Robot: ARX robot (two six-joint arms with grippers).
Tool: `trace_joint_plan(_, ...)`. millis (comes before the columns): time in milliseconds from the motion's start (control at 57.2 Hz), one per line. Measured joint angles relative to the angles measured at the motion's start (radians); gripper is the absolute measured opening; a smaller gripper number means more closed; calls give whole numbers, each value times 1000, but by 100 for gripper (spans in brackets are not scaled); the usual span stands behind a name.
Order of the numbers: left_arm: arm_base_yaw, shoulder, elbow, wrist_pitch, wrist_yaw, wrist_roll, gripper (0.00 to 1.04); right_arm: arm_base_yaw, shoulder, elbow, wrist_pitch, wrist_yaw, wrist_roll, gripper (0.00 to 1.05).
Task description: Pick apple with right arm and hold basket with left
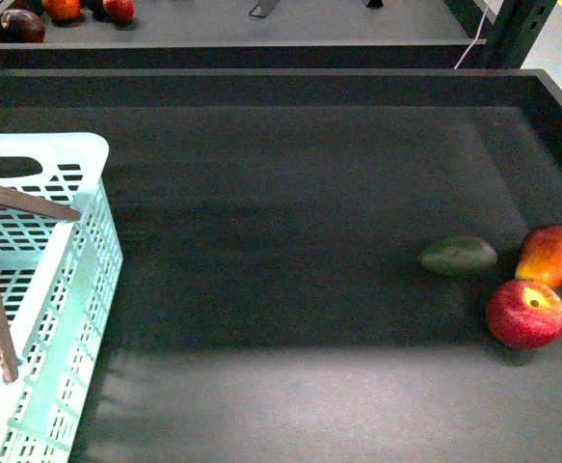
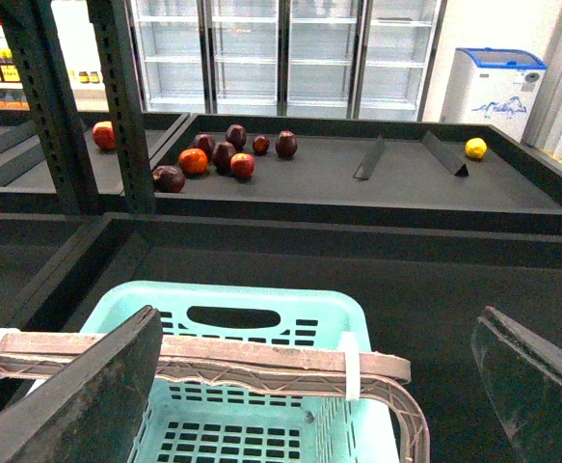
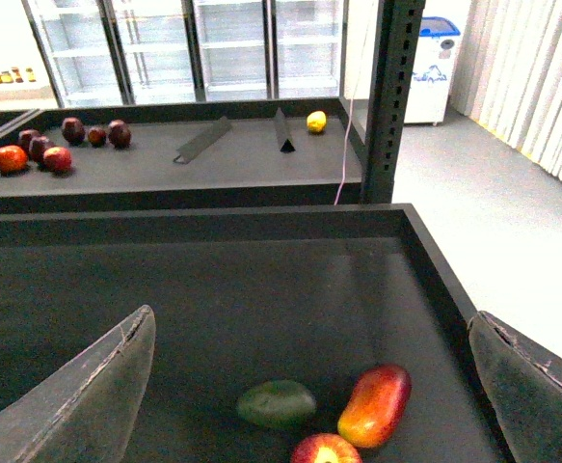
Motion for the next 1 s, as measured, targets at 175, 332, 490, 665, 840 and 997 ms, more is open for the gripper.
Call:
trace_joint_plan(175,0,0,0,0,0,0,98,0,0,0,0,0,0,96)
trace_joint_plan(332,0,0,0,0,0,0,98,0,0,0,0,0,0,96)
trace_joint_plan(490,0,0,0,0,0,0,98,0,0,0,0,0,0,96)
trace_joint_plan(665,0,0,0,0,0,0,98,0,0,0,0,0,0,96)
trace_joint_plan(840,0,0,0,0,0,0,98,0,0,0,0,0,0,96)
trace_joint_plan(997,19,52,44,-125,72,-103,98,0,0,0,0,0,0,96)
